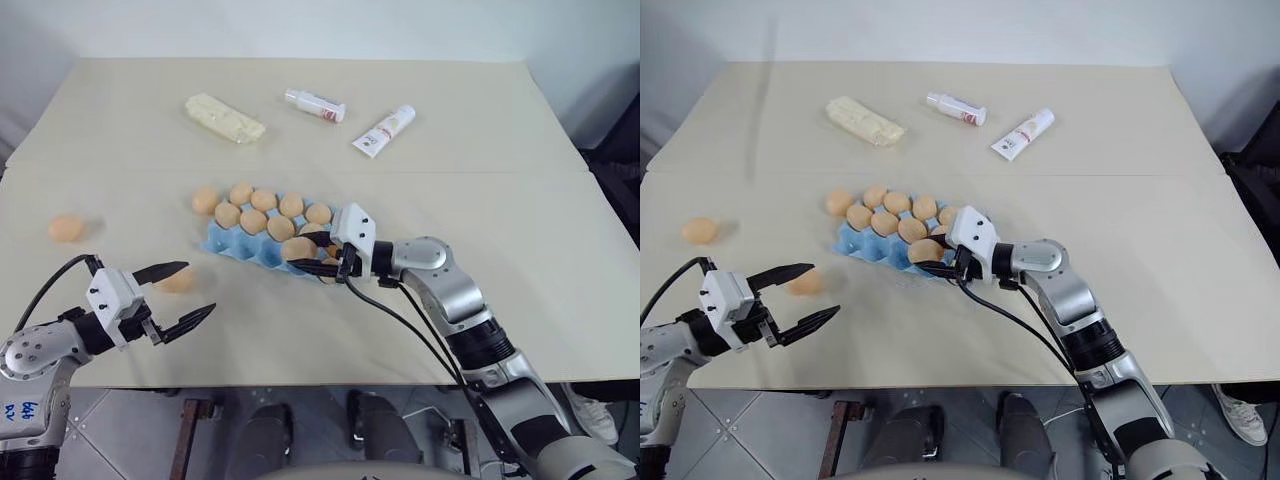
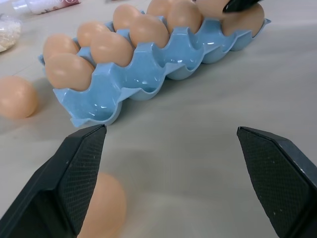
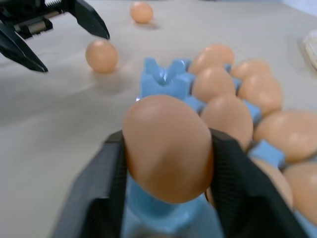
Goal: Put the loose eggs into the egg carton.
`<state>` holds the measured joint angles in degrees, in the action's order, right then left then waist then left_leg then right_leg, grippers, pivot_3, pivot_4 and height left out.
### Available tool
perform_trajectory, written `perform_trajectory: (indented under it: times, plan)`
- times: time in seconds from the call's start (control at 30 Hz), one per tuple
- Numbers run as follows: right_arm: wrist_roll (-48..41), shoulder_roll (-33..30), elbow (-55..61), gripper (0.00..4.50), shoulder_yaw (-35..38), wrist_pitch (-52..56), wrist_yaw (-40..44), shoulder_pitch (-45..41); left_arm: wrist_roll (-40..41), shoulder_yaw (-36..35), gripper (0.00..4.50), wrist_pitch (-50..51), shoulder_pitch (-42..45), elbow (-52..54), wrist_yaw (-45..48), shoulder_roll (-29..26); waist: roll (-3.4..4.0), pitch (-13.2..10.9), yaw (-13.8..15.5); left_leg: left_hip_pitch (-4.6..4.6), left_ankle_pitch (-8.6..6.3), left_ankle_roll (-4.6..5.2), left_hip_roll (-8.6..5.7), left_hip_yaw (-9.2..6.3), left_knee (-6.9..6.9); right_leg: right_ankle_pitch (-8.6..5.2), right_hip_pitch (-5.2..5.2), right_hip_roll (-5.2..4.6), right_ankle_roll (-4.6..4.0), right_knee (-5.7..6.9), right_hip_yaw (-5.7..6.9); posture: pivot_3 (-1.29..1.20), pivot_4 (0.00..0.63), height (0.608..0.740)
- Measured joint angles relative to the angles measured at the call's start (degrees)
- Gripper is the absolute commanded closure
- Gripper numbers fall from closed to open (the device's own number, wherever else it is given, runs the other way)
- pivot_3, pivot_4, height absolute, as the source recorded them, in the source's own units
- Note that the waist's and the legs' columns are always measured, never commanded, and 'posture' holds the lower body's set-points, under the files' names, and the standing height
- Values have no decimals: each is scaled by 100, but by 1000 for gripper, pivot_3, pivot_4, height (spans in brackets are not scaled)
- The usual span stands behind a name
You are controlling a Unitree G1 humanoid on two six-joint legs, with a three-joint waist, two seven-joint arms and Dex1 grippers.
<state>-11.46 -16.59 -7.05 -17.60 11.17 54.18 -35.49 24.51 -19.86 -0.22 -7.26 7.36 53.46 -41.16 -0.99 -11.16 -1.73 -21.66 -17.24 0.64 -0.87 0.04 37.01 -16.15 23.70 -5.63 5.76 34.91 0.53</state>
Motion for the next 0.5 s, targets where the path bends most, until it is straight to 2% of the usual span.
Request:
perform_trajectory:
  times: [0.1,0.27,0.4,0.5]
  plan:
    - [-20,-5,30,106,22,-9,46,5,10,-46,0,10,-31,117,-38,0,0,0,-14,0,-4,-7,8,5,0,-1,3,8,-1,0,2,0,150,740]
    - [-524,-321,706,40,429,-14,427,294,46,-181,0,99,-139,145,-121,10,0,0,6,1,-4,-8,11,4,2,-2,-1,10,-3,-2,5,0,150,740]
    - [-1181,-1311,1140,40,1249,-488,1337,1451,232,-538,0,292,-353,158,-208,19,-2,1,114,0,-19,7,10,-7,3,-2,-22,4,-3,-34,20,0,150,740]
    - [-1299,-1630,1113,40,1591,-644,1602,1854,293,-755,0,374,-487,157,-199,11,-1,1,68,10,-26,7,20,29,4,0,-20,-2,2,-37,23,0,150,740]
